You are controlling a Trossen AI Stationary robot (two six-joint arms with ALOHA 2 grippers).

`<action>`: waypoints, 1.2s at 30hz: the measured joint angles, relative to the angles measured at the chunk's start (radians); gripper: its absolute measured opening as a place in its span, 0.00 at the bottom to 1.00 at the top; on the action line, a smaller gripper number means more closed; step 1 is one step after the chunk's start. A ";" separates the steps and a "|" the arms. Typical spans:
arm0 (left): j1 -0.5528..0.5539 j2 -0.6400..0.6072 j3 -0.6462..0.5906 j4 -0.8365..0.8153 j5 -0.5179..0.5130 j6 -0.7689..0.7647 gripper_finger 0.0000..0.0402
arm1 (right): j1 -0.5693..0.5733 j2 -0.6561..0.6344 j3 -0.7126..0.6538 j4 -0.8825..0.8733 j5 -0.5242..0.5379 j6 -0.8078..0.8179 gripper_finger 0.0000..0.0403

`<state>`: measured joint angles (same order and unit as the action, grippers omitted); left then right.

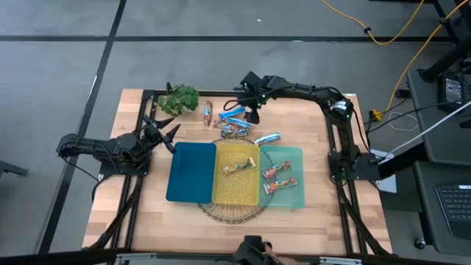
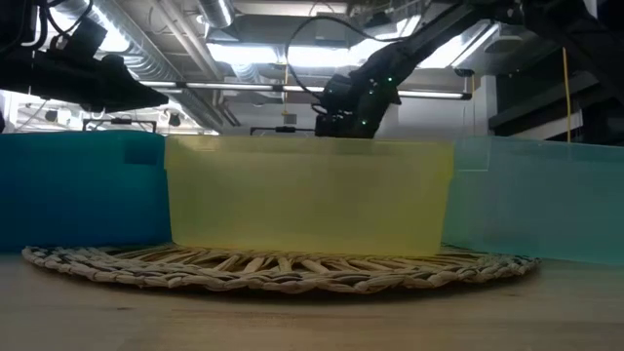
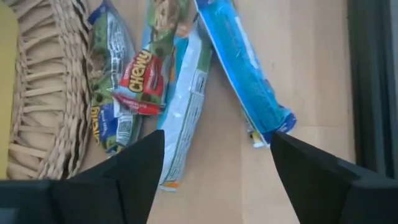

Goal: Pick and place Granola Bars by type
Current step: Put the yellow granola bar into the yellow bin

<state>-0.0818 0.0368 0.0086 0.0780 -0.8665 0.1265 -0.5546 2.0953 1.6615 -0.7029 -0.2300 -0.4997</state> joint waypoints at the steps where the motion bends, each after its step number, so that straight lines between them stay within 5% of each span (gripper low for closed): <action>1: 0.000 0.000 0.000 0.000 0.000 0.000 0.42 | 0.002 0.000 -0.005 0.001 0.001 0.001 0.73; 16: 0.000 0.000 0.000 0.000 0.000 0.000 0.42 | 0.036 0.000 -0.149 0.088 0.003 0.082 0.69; 36: 0.000 0.000 0.000 0.000 0.000 0.000 0.42 | 0.035 0.060 -0.162 0.139 0.027 0.165 0.68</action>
<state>-0.0817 0.0364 0.0086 0.0780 -0.8665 0.1265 -0.5194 2.1556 1.4994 -0.5634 -0.2030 -0.3346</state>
